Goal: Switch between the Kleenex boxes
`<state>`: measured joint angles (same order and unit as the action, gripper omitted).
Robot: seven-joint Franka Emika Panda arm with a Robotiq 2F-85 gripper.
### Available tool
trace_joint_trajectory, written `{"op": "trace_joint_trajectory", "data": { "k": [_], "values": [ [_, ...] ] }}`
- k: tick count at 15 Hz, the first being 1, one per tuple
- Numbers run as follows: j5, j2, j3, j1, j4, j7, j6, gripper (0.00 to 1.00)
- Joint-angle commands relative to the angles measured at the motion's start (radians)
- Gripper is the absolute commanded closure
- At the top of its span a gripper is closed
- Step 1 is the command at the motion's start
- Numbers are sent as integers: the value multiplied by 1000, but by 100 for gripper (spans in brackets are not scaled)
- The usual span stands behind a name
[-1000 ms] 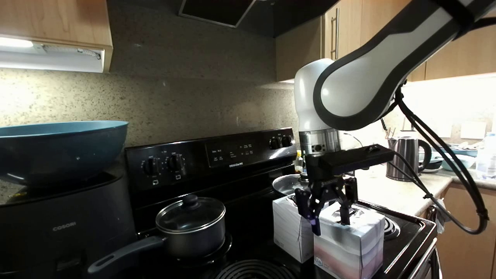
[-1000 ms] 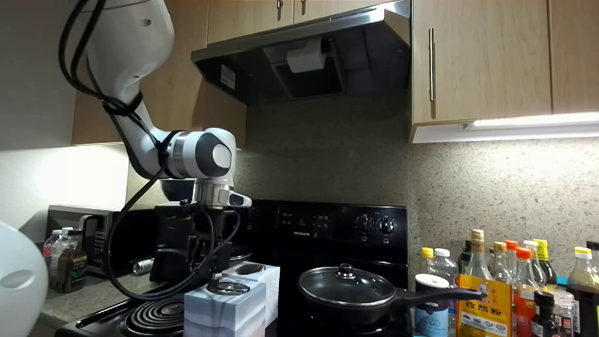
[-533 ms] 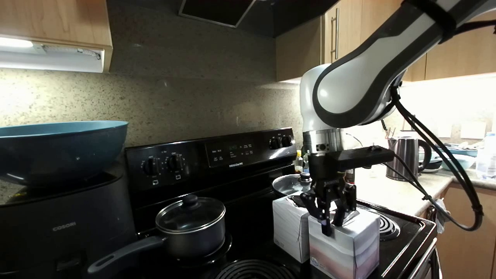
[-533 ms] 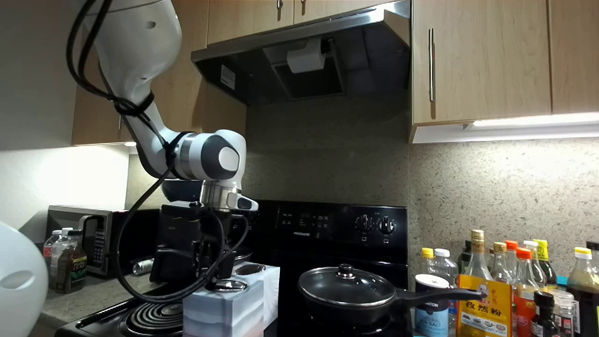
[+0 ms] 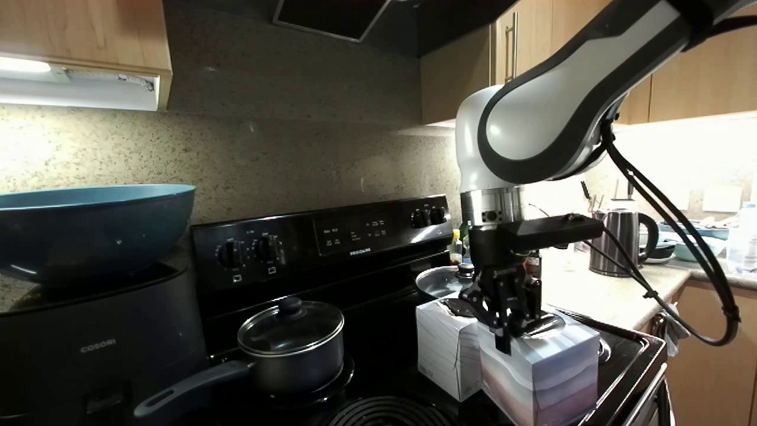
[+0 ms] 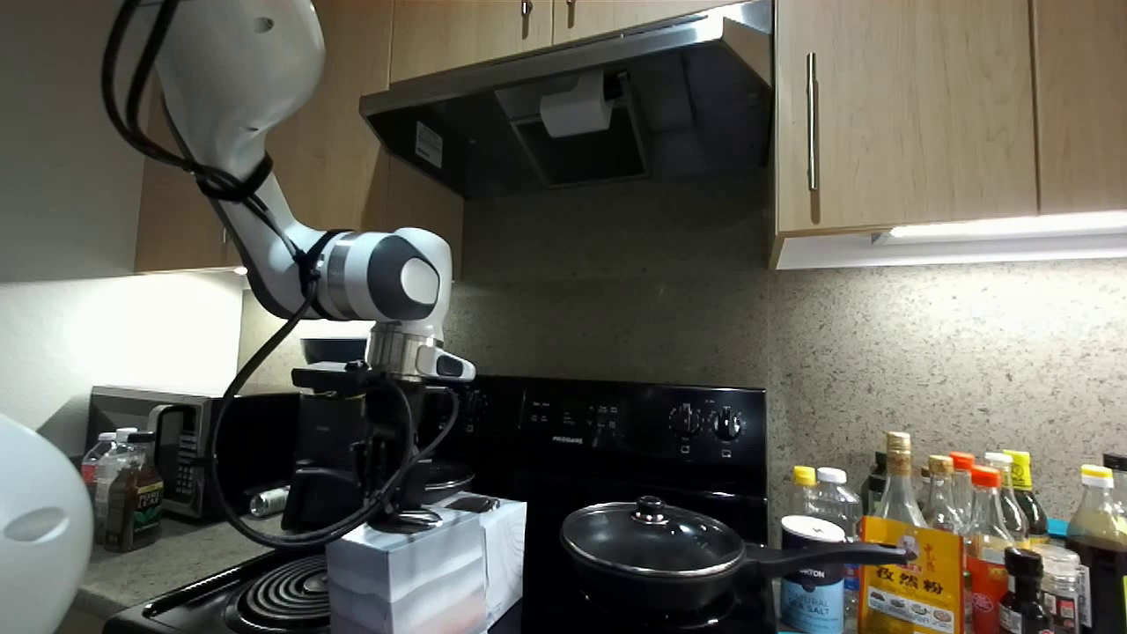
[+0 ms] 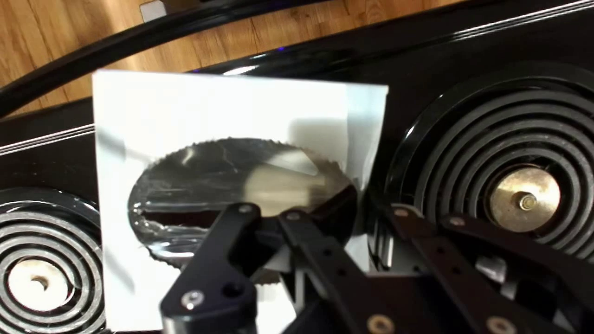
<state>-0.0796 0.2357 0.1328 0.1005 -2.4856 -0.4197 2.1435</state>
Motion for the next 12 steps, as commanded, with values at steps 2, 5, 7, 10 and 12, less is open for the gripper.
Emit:
{"op": "trace_joint_trajectory", "data": {
  "k": [2,5,7,10,12],
  "values": [
    [11,109,48,18,21,-22,-162,99],
    [26,155,77,29,84,-13,-307,99],
    [45,160,82,24,152,14,-397,99],
    [52,143,70,17,228,55,-434,99],
    [38,158,79,18,209,22,-411,95]
  ]
}}
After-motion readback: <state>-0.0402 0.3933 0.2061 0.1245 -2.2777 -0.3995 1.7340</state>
